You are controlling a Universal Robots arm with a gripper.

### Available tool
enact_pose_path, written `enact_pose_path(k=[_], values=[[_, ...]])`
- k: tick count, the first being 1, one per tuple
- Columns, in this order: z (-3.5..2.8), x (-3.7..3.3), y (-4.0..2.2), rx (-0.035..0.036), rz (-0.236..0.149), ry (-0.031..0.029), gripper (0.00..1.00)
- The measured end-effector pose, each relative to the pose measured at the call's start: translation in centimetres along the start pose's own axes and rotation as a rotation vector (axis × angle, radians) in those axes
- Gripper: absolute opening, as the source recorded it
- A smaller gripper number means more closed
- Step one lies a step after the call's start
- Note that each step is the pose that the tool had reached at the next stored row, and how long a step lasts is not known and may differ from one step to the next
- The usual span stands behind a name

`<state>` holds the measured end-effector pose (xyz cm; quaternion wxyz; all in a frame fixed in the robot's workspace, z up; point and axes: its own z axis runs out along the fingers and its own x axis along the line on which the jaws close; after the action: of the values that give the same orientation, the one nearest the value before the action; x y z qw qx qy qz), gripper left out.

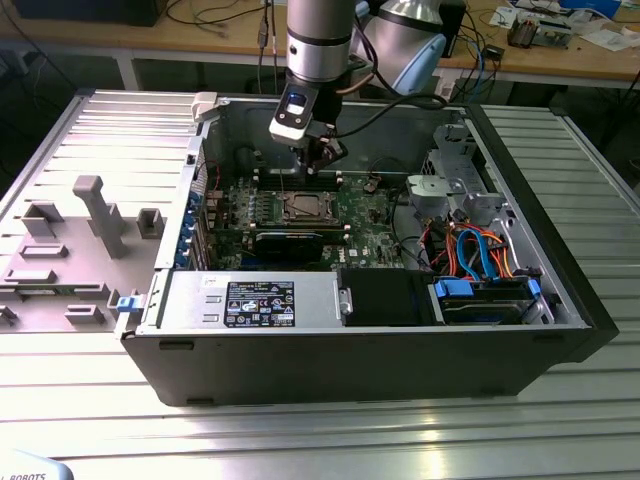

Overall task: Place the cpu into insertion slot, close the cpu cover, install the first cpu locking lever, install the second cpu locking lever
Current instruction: 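Install the first cpu locking lever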

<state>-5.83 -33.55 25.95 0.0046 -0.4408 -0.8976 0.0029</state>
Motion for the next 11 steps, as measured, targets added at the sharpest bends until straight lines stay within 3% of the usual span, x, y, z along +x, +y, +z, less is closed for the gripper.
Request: enact_pose_path(k=[4,11], values=[[0.0,0.37,-0.49,0.0,0.0,0.0,0.11],[0.01,0.51,-0.68,0.0,-0.001,-0.0001,0.11]])
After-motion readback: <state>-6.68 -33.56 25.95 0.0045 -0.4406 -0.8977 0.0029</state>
